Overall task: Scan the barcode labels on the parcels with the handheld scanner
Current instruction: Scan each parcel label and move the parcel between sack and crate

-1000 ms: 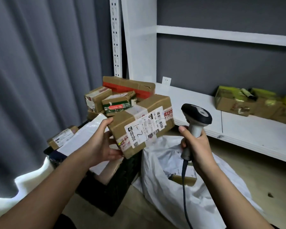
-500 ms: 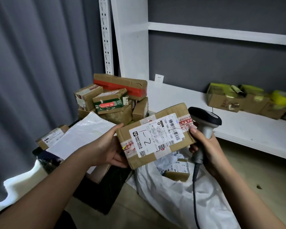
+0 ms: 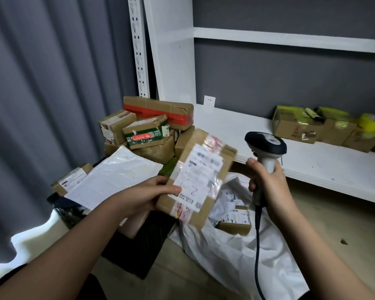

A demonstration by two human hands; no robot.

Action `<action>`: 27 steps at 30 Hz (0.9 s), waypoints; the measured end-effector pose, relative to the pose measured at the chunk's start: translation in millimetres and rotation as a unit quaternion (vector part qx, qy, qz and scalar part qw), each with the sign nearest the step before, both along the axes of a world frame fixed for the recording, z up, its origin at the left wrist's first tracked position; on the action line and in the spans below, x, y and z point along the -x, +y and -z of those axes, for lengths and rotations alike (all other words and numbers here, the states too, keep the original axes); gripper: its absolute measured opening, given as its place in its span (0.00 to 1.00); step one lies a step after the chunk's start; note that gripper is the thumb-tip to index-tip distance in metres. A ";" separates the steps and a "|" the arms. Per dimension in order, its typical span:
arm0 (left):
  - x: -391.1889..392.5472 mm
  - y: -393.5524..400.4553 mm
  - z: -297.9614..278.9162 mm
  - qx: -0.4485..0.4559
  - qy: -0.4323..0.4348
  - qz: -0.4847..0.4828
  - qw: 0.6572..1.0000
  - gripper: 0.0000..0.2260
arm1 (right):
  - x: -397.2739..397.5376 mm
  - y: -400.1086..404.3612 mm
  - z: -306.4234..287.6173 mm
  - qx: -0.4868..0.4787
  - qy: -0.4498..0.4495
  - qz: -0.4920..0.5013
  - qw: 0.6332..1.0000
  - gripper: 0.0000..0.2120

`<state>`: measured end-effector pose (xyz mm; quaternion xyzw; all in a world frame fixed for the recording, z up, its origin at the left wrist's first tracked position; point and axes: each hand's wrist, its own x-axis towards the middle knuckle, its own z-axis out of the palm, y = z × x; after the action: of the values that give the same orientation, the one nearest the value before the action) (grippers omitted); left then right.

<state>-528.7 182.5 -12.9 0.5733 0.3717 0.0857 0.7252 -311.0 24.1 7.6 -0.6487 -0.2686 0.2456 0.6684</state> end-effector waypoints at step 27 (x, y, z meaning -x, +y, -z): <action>-33.3 6.9 26.4 -0.013 -0.164 -0.241 0.957 0.13 | 73.1 2.8 -16.4 0.020 -0.052 -0.218 0.974 0.33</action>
<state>-495.5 189.4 -39.4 0.4544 0.3736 0.3553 0.7264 -384.1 26.8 24.0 -0.5997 -0.4327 0.3567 0.5709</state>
